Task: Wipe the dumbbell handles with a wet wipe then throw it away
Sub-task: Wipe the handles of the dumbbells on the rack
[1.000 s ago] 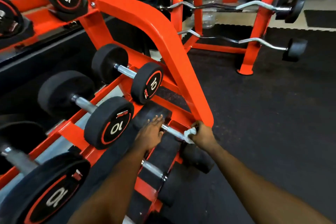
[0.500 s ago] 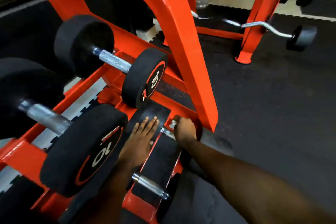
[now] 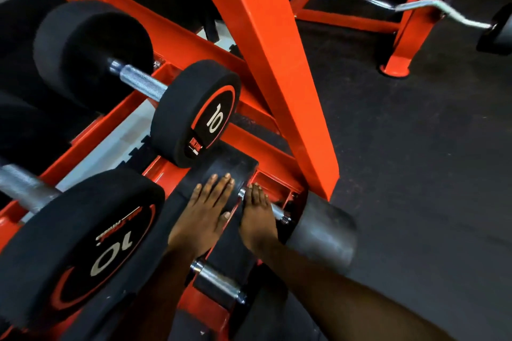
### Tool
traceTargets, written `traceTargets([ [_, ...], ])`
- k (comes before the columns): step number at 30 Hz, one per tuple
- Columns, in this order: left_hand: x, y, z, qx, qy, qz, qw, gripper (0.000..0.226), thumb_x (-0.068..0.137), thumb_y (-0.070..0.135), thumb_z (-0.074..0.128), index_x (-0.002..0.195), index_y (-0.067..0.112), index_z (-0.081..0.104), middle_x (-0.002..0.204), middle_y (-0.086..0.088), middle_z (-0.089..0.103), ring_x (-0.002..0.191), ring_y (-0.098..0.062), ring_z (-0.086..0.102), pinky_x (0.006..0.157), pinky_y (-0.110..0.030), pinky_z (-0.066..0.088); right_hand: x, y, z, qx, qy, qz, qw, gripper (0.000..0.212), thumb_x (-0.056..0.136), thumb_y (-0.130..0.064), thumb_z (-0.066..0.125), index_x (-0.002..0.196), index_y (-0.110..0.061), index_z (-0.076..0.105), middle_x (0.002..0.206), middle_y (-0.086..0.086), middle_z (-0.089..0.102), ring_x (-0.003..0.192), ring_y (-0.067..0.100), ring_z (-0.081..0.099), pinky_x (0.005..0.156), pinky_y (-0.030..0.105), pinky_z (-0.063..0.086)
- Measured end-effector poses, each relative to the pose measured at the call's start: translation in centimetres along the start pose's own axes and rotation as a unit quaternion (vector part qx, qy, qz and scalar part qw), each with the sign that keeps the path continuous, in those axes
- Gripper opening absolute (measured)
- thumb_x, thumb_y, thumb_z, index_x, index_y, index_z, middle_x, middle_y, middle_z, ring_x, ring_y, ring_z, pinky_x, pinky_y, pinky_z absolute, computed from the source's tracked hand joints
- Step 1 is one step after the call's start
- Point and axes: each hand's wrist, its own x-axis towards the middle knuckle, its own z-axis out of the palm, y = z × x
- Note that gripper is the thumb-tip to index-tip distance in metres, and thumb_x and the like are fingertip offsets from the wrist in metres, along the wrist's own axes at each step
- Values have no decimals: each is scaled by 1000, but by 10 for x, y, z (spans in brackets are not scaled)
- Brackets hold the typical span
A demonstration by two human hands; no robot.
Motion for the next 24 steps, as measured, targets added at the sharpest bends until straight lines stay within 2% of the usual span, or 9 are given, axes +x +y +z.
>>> traceTargets([
  [3, 1, 1, -1, -4, -8, -5, 1000, 72, 101, 37, 30, 162, 15, -1, 171, -3, -4, 157, -28, 2, 123, -47, 10, 5, -14, -27, 67, -38, 6, 997, 41, 91, -7, 43, 131, -3, 51, 124, 18, 61, 112, 36, 59, 99, 42, 45],
  [6, 1, 2, -4, -10, -11, -12, 1000, 70, 102, 37, 28, 162, 15, 1, 171, -2, -4, 157, -26, 0, 123, -48, 11, 4, -11, -43, 64, -50, 27, 996, 33, 90, -1, 42, 116, -10, 60, 110, 15, 69, 100, 34, 66, 87, 41, 50],
  [9, -2, 3, -5, -15, -13, -10, 1000, 70, 102, 38, 27, 162, 16, -2, 171, -1, -4, 157, -25, -1, 124, -48, 11, -17, 1, -51, 72, -40, 54, 995, 44, 89, 3, 43, 127, -18, 52, 109, 10, 69, 101, 31, 67, 84, 40, 50],
  [14, -2, 2, -6, -20, -16, -11, 1000, 70, 103, 39, 28, 162, 17, -3, 171, 0, -5, 157, -24, -3, 124, -49, 14, -5, -10, -58, 82, -48, 128, 987, 37, 94, -4, 44, 130, -12, 38, 102, 18, 68, 98, 39, 66, 78, 45, 50],
  [17, -2, 2, -7, -22, -12, -14, 1000, 70, 102, 39, 28, 163, 17, 1, 171, 0, -4, 157, -24, -1, 125, -49, 16, -1, -18, -47, 122, -34, 93, 988, 41, 94, -6, 45, 134, -19, 42, 99, 14, 69, 93, 36, 67, 77, 44, 52],
  [19, -2, 3, -7, -25, -9, -15, 1000, 69, 102, 38, 29, 163, 17, 3, 171, 0, -2, 157, -24, 0, 124, -49, 17, -10, -11, -39, 140, 0, 44, 989, 31, 92, -11, 52, 122, -21, 54, 101, 9, 70, 94, 31, 66, 79, 39, 50],
  [21, -1, 3, -8, -29, -11, -15, 999, 70, 102, 38, 29, 163, 17, 2, 171, -1, -2, 157, -24, 0, 124, -49, 17, -21, 2, -33, 92, 32, 1, 995, 41, 80, -4, 61, 119, -19, 61, 111, 7, 70, 105, 27, 65, 92, 37, 48],
  [22, -1, 4, -8, -28, -13, -17, 999, 70, 102, 38, 29, 163, 17, 2, 171, -1, -3, 157, -24, 0, 124, -49, 17, -27, 8, -32, 68, 36, -18, 997, 47, 76, -1, 61, 121, -16, 63, 117, 8, 69, 111, 26, 63, 98, 37, 47],
  [24, -1, 4, -8, -24, -19, -18, 999, 69, 103, 38, 27, 163, 16, 0, 171, -1, -5, 157, -24, -2, 125, -50, 18, -30, 8, -35, 106, 4, -9, 994, 43, 83, 0, 53, 121, -14, 64, 120, 10, 67, 113, 27, 62, 101, 38, 47],
])
